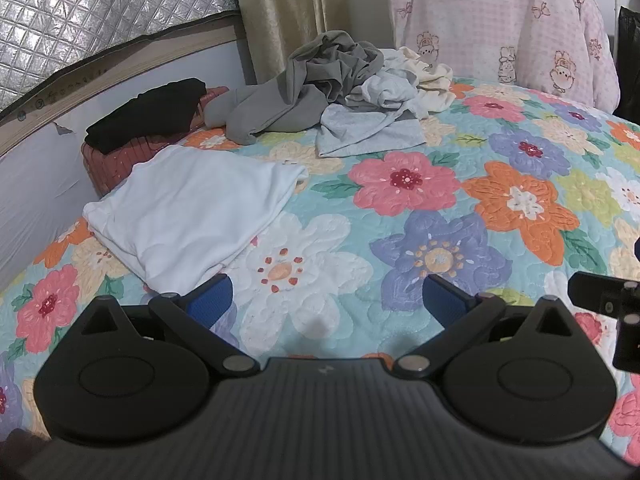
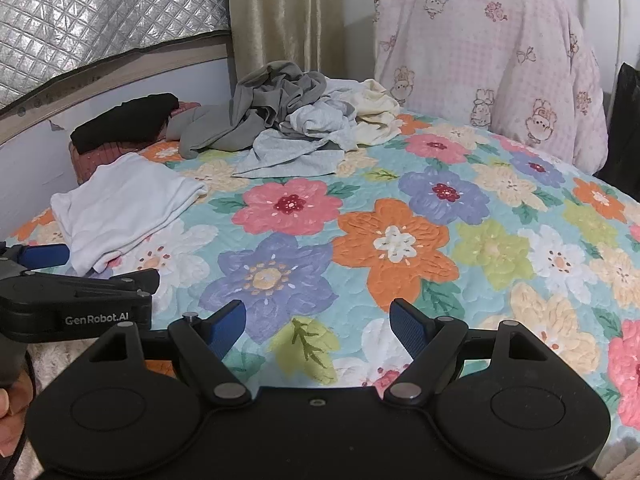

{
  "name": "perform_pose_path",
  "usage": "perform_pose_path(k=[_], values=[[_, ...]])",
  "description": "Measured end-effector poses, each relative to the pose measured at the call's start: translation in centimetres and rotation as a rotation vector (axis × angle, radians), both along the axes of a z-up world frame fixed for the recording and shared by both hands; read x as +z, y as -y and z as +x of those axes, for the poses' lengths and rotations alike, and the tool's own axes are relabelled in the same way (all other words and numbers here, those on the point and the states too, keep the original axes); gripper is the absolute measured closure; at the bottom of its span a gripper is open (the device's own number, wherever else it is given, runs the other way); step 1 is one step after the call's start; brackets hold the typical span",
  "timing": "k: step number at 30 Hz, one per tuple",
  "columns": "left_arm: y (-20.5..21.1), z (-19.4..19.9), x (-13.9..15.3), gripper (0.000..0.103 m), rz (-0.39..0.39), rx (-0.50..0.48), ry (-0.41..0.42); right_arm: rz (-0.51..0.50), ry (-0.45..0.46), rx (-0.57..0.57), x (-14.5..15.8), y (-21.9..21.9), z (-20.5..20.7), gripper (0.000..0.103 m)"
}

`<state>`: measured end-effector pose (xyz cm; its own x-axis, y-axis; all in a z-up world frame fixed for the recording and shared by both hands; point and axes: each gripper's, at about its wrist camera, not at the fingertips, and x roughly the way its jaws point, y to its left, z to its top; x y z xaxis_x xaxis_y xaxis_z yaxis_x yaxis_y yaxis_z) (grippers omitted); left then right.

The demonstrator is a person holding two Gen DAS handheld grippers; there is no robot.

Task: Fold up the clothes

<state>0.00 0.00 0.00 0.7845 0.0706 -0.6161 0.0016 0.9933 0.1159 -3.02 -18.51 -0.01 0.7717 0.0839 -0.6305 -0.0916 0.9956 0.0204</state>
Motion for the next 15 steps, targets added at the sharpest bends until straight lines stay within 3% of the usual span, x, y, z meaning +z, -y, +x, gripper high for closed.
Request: perform_pose_path(k=[15], values=[[0.07, 0.07, -0.02, 0.0, 0.002, -0.001, -0.004, -0.01, -0.006, -0.002, -0.05, -0.19, 0.09, 0.02]])
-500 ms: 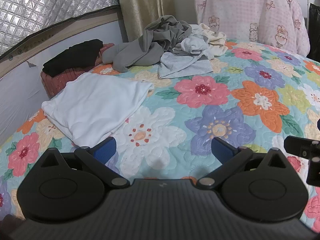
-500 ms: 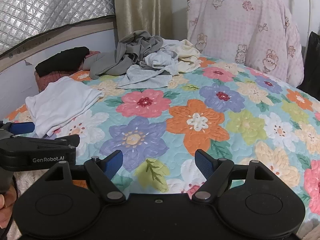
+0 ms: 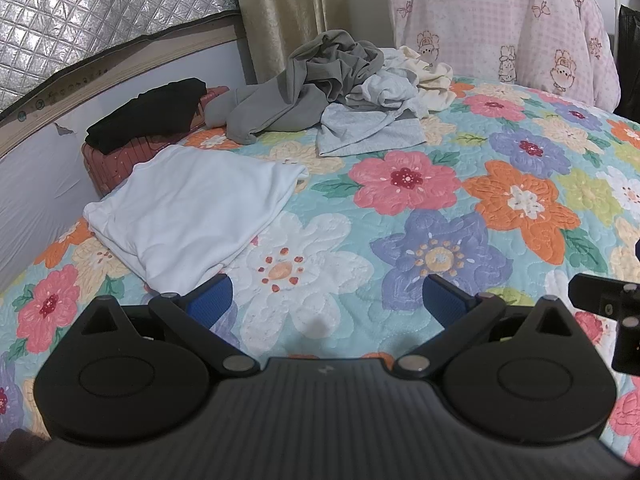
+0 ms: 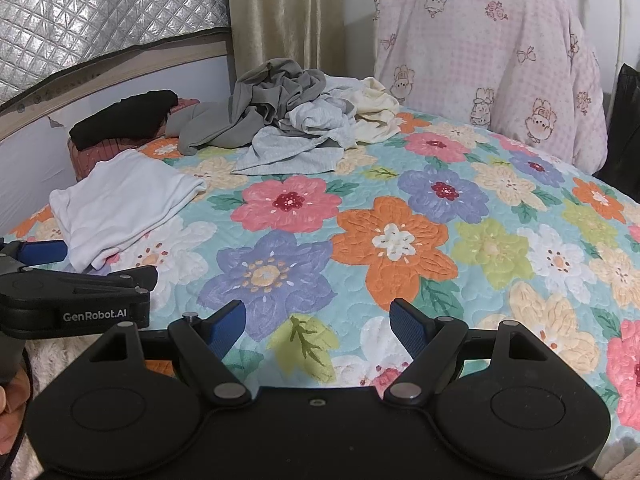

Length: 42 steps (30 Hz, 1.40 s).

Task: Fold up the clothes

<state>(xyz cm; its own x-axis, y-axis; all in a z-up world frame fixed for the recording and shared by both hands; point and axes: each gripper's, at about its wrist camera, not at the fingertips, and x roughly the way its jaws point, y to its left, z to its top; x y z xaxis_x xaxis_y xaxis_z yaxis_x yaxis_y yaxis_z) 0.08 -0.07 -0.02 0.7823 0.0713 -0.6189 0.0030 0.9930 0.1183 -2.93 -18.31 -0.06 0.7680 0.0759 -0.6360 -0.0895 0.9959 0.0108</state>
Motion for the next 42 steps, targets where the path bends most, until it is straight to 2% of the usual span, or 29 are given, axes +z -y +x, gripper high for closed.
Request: perform_pose_path(k=[32, 38, 40, 42], values=[[-0.1, 0.1, -0.3, 0.0, -0.001, 0.001, -0.013, -0.003, -0.03, -0.002, -0.7, -0.1, 0.5, 0.02], [0.4, 0.5, 0.4, 0.0, 0.02, -0.01, -0.042, 0.013, -0.044, 0.013, -1.0, 0.0, 0.9, 0.02], [0.5, 1.4, 1.0, 0.0, 0.01, -0.04, -0.06, 0.022, -0.034, 0.027, -0.7, 0.2, 1.6, 0.02], [0.4, 2.4, 1.8, 0.0, -0.005, -0.041, -0.041, 0.023, -0.015, 0.028, -0.1, 0.5, 2.4, 0.02]])
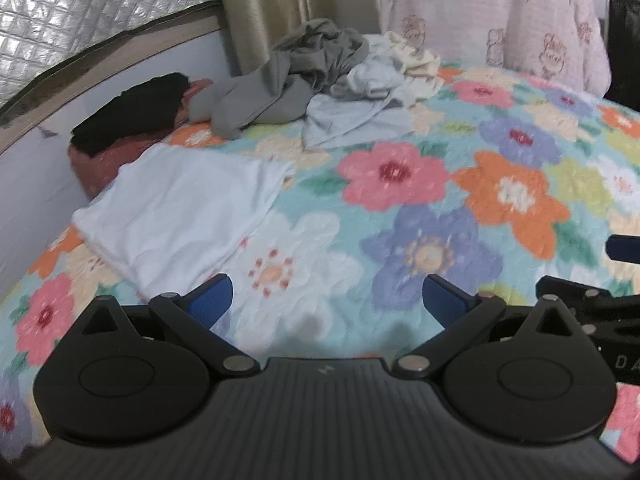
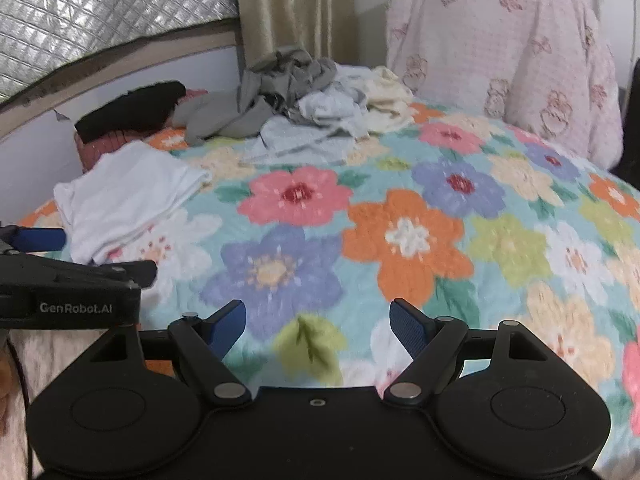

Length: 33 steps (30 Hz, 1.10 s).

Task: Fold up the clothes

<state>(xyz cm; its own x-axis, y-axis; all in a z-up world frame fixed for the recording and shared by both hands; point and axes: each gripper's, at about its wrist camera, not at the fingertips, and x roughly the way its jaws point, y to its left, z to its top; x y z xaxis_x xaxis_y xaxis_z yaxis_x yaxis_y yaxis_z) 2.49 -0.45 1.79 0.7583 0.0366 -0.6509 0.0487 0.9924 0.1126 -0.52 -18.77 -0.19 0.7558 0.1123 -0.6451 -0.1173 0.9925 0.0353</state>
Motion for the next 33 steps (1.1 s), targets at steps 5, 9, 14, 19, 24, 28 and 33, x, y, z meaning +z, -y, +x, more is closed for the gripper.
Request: perform_pose_path(k=[5, 9, 14, 19, 24, 28, 33], values=[[-0.1, 2.7, 0.7, 0.0, 0.008, 0.005, -0.003, 0.058, -0.008, -0.024, -0.1, 1.1, 1.9, 0.018], [0.4, 4.7, 1.2, 0.0, 0.043, 0.007, -0.002, 0.031, -0.021, -0.028, -0.5, 1.2, 3.2, 0.018], [0.8, 7.7, 2.6, 0.0, 0.034, -0.025, -0.009, 0.014, -0.018, 0.0, 0.4, 1.0, 5.3, 0.018], [0.4, 11.8, 5.2, 0.0, -0.023, -0.012, 0.02, -0.003, 0.01, 0.016, 2.0, 0.8, 8.5, 0.018], [-1.6, 17.1, 6.5, 0.0, -0.155, 0.051, 0.066, 0.032, 0.029, 0.039, 2.8, 0.6, 12.0, 0.018], [-2.5, 21.9, 5.0, 0.0, -0.15, 0.1, 0.051, 0.153, -0.008, 0.099, 1.6, 0.2, 15.5, 0.018], [-3.5, 27.5, 3.1, 0.0, -0.063, 0.103, 0.052, 0.142, -0.054, 0.179, 0.0, -1.8, 20.3, 0.018]])
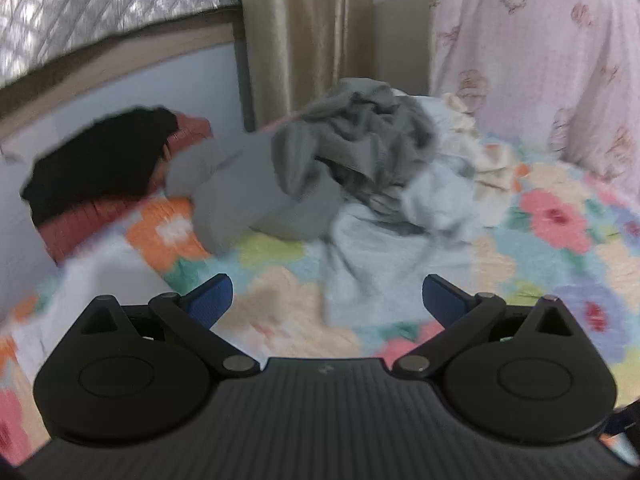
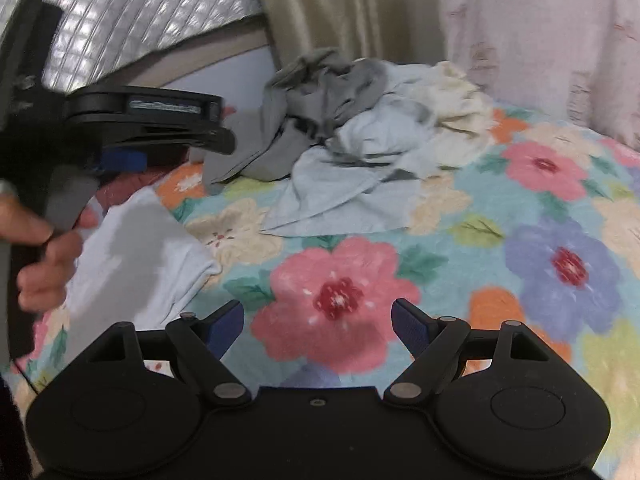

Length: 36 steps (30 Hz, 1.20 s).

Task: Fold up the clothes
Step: 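Reach both grippers into the pile and grasp the grey waffle shirt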

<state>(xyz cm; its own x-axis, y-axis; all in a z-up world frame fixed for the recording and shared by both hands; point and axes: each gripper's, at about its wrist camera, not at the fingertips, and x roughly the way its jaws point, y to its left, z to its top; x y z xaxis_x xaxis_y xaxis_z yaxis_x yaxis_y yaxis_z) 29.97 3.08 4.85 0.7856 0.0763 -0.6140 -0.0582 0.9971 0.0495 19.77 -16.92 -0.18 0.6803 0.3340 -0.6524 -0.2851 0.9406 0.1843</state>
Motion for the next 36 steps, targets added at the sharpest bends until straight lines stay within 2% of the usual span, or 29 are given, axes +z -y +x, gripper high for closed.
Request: perform_pose_path(k=[2, 5, 9, 11, 13, 17, 21, 24, 25, 26, 27, 28, 29, 30, 33, 34, 36], values=[[-1.4, 1.9, -0.7, 0.0, 0.007, 0.024, 0.036, -0.02, 0.029, 0.033, 0.6, -0.8, 2.5, 0.018], [-4.1, 4.8, -2.5, 0.0, -0.053, 0.065, 0.061, -0.036, 0.073, 0.047, 1.7, -1.9, 7.1, 0.018], [-8.5, 7.9, -6.2, 0.002, -0.256, 0.098, 0.037, 0.011, 0.084, 0.017, 2.2, -2.1, 13.9, 0.018], [-10.2, 9.4, -7.7, 0.003, -0.32, 0.135, 0.026, 0.039, 0.074, 0.006, 2.0, -2.3, 17.2, 0.018], [-11.5, 11.1, -8.8, 0.003, -0.342, 0.166, 0.018, 0.051, 0.058, -0.01, 1.6, -2.5, 20.3, 0.018], [-13.2, 13.6, -10.8, 0.003, -0.38, 0.196, -0.012, 0.005, 0.071, -0.054, 0.9, -3.3, 25.9, 0.018], [-14.9, 15.8, -13.3, 0.002, -0.43, 0.286, -0.064, -0.023, 0.089, -0.135, -0.2, -3.4, 30.8, 0.018], [-15.5, 17.1, -14.3, 0.001, -0.557, 0.253, -0.049, 0.046, 0.092, -0.137, -1.3, -3.5, 33.1, 0.018], [-15.5, 17.5, -14.6, 0.002, -0.615, 0.231, -0.031, 0.047, 0.104, -0.109, -1.5, -4.1, 33.3, 0.021], [-15.5, 17.7, -15.1, 0.003, -0.684, 0.209, -0.011, 0.029, 0.122, -0.074, -1.6, -5.0, 33.2, 0.033], [-15.4, 17.9, -15.6, 0.008, -0.755, 0.187, 0.008, 0.011, 0.14, -0.039, -1.6, -5.9, 33.2, 0.043], [-15.3, 18.2, -16.2, 0.027, -0.825, 0.165, 0.027, -0.007, 0.159, -0.004, -1.7, -6.8, 33.2, 0.066], [-14.9, 18.3, -16.6, 0.04, -0.833, 0.167, 0.031, -0.036, 0.172, 0.019, -1.8, -7.7, 33.0, 0.08], [-14.5, 18.4, -17.0, 0.048, -0.817, 0.177, 0.029, -0.058, 0.184, 0.033, -1.8, -8.5, 32.8, 0.081], [-13.3, 18.5, -17.9, 0.056, -0.79, 0.204, 0.022, -0.035, 0.191, 0.097, -2.4, -9.5, 31.9, 0.085], [-13.3, 18.4, -18.0, 0.062, -0.811, 0.201, 0.015, -0.004, 0.174, 0.132, -2.8, -9.7, 31.7, 0.085], [-13.2, 18.3, -18.4, 0.071, -0.918, 0.151, -0.006, 0.061, 0.11, 0.185, -3.8, -10.1, 31.1, 0.086]])
